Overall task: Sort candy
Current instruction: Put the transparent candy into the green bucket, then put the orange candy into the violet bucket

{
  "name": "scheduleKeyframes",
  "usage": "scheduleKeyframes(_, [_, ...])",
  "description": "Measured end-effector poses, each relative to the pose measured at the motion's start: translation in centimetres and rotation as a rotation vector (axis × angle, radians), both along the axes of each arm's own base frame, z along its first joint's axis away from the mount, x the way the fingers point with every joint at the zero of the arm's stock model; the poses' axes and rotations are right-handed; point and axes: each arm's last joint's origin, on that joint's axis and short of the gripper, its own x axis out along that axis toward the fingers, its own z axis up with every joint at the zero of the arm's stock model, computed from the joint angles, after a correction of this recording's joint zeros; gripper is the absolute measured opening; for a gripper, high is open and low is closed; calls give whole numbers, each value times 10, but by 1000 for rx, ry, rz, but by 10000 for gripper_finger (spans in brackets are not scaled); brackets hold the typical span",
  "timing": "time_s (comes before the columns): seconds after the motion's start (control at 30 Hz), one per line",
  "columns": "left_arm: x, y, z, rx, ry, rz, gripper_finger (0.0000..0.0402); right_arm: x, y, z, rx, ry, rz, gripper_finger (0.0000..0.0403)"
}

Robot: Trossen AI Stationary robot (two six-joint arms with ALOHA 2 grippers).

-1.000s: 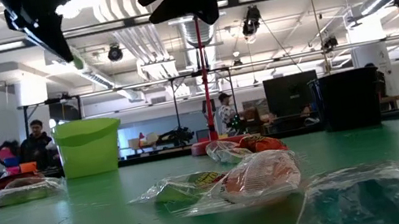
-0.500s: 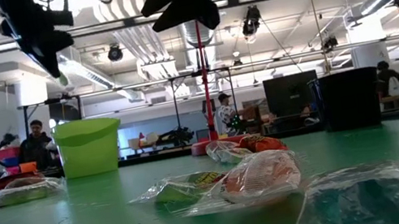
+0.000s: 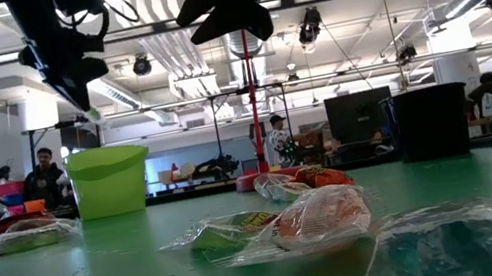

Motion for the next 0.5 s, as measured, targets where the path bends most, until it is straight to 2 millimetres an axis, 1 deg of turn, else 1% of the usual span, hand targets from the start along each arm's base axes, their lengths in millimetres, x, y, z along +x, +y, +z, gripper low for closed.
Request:
scheduleKeyframes(0.13, [0, 4, -2, -23, 15, -12, 82, 0, 0, 0, 5, 1, -4, 160])
scheduleKeyframes(0.33, [1, 3, -3, -36, 38, -52, 120, 0, -2, -1, 18, 6, -19, 160])
scheduleKeyframes(0.4, [1, 2, -4, -80, 23, -82, 128, 0, -4, -1, 25, 6, -29, 160])
scheduleKeyframes(0.5, [1, -2, -7, -203, -22, -150, 132, 0, -7, -1, 26, 7, -35, 160])
